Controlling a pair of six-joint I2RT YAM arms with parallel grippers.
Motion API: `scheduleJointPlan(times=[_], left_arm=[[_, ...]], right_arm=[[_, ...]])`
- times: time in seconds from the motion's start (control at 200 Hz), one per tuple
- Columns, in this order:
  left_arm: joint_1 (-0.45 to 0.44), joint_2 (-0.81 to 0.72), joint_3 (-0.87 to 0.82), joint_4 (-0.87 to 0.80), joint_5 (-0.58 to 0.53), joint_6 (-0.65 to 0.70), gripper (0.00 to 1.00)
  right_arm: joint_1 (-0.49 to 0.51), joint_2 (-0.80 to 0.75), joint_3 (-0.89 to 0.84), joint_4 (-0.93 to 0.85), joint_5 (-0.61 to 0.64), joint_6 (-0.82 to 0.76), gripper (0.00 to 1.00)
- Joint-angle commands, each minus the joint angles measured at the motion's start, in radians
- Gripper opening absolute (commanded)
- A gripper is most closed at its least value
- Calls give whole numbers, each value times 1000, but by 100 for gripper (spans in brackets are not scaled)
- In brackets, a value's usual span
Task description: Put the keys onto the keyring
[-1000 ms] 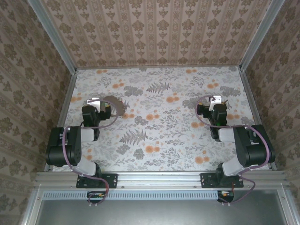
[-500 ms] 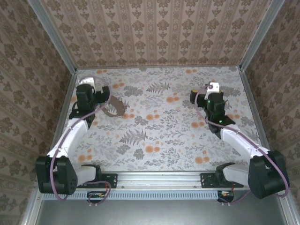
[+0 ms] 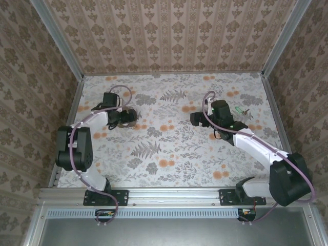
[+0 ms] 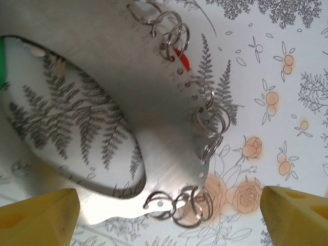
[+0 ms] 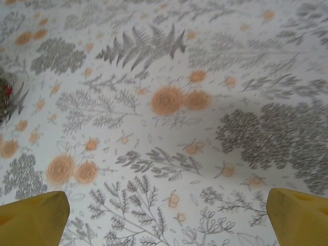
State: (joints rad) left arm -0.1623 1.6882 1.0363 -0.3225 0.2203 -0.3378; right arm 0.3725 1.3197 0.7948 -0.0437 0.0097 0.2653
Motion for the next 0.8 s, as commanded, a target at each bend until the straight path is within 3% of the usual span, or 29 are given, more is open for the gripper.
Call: scheduleJointPlan(times=[0.0,0.255,0.45,0.795], left_arm=[[-16,39,72,-37,10,-9,92],[-15,137,128,-59,-2,6,94],[-36,157,128,-74,-8,8,96],[-74,106,21,12,202,-87,98]], right_arm=[[8,57,77,0,-87,-21,100],[7,64,117,11,-105,-58,100],[3,-17,113,-5,-81,-69,100],[-40,-111,69,-15,-47,-59,100]])
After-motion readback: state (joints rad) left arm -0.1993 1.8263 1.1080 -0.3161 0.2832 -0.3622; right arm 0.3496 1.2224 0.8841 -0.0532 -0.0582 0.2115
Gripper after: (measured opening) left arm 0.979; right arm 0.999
